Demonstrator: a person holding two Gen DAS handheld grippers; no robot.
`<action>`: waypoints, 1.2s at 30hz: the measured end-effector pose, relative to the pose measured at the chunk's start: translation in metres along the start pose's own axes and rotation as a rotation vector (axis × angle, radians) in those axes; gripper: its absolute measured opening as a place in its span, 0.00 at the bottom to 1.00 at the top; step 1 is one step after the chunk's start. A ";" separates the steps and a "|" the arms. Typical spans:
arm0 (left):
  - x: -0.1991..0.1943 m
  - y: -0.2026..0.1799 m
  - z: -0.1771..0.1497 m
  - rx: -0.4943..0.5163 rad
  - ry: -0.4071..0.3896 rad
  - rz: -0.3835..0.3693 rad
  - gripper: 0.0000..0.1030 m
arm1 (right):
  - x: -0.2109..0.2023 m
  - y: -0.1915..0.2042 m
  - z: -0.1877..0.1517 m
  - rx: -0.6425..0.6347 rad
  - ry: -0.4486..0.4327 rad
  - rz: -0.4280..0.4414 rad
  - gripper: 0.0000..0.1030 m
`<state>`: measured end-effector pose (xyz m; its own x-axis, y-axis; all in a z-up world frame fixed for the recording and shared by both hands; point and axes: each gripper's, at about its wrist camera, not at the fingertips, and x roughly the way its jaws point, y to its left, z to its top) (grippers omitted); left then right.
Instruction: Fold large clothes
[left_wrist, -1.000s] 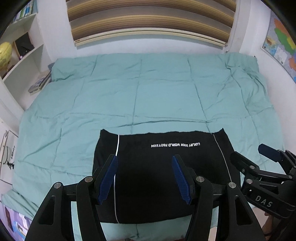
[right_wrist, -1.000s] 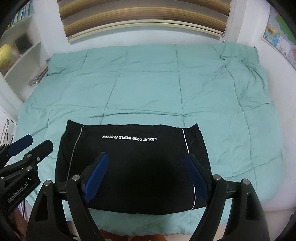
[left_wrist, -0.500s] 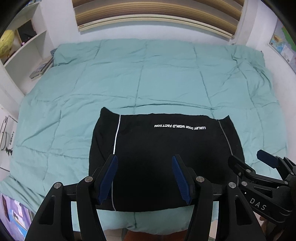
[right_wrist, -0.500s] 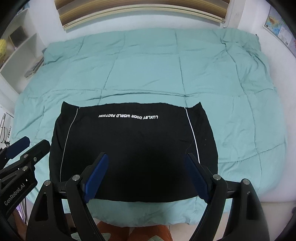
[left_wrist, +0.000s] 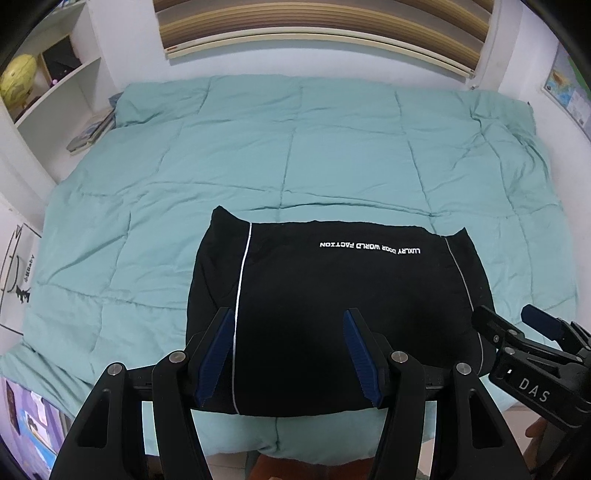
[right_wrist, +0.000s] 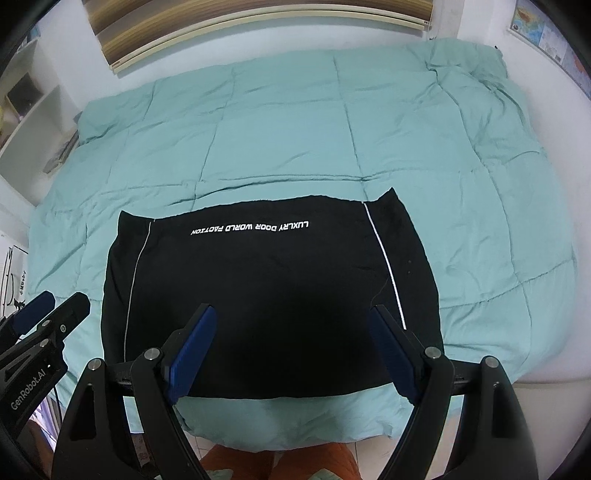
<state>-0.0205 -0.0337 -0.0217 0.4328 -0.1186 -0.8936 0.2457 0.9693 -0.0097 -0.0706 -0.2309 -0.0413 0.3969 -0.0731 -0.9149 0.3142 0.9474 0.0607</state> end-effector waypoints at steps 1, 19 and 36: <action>0.000 0.000 0.000 0.001 0.001 -0.002 0.61 | 0.001 0.001 -0.001 -0.001 0.006 0.003 0.83; -0.003 0.001 0.002 0.008 -0.027 0.013 0.61 | 0.002 0.001 -0.002 0.009 0.003 0.000 0.83; -0.005 -0.002 0.012 0.021 -0.071 0.062 0.61 | 0.008 0.002 0.005 0.013 0.012 0.020 0.83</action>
<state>-0.0127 -0.0374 -0.0124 0.5077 -0.0737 -0.8584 0.2342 0.9706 0.0552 -0.0625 -0.2315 -0.0466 0.3929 -0.0501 -0.9182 0.3175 0.9445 0.0843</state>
